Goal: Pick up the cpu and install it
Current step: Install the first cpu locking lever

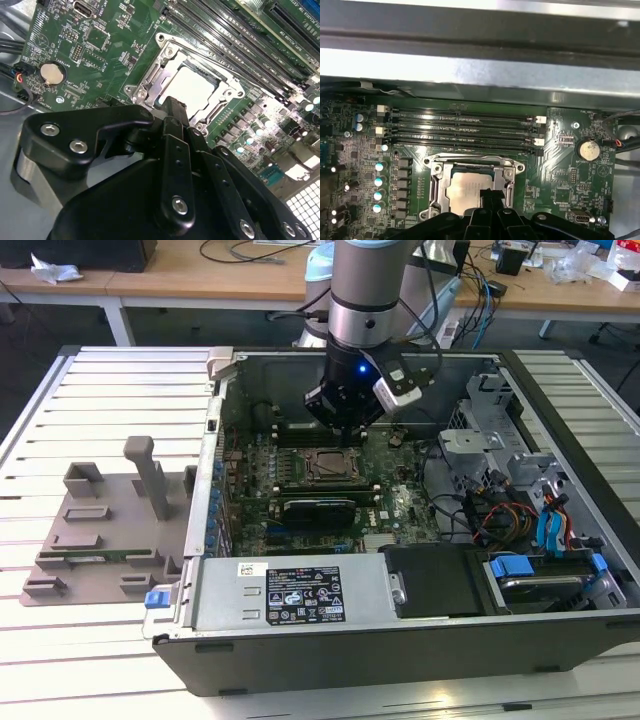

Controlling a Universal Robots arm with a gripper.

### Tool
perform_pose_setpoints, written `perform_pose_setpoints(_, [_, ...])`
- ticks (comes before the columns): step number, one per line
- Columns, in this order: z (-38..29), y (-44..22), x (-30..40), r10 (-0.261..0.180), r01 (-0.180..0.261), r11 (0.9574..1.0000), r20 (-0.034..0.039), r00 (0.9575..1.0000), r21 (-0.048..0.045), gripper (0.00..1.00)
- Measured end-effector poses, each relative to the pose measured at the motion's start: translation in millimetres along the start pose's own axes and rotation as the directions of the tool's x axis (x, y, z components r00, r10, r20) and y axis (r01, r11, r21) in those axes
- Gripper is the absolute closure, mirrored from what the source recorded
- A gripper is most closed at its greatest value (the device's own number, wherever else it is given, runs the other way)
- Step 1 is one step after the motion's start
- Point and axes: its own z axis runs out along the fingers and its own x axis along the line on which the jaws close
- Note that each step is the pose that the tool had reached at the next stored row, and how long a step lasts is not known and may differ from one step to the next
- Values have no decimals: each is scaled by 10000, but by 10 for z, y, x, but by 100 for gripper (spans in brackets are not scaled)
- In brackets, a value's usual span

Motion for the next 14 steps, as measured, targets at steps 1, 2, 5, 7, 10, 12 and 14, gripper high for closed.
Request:
perform_pose_setpoints(1, [-11, 0, 0, 1, -1, 10000, 0, 10000, 2, 89])
perform_pose_setpoints(2, [-17, 0, 0, 1, -1, 10000, 0, 10000, 4, 89])
perform_pose_setpoints(5, [-33, 0, 0, 1, -1, 10000, 0, 10000, 18, 89])
perform_pose_setpoints(7, [-48, 0, 0, 0, 0, 10000, -2, 10000, 30, 89])
perform_pose_setpoints(10, [-91, -1, 1, 1, -1, 10000, -3, 10000, 48, 89])
perform_pose_setpoints(12, [-125, -2, 1, 1, -1, 10000, -5, 10000, 66, 89])
perform_pose_setpoints(14, [-171, -2, 1, 1, -1, 10000, -5, 10000, 81, 89])
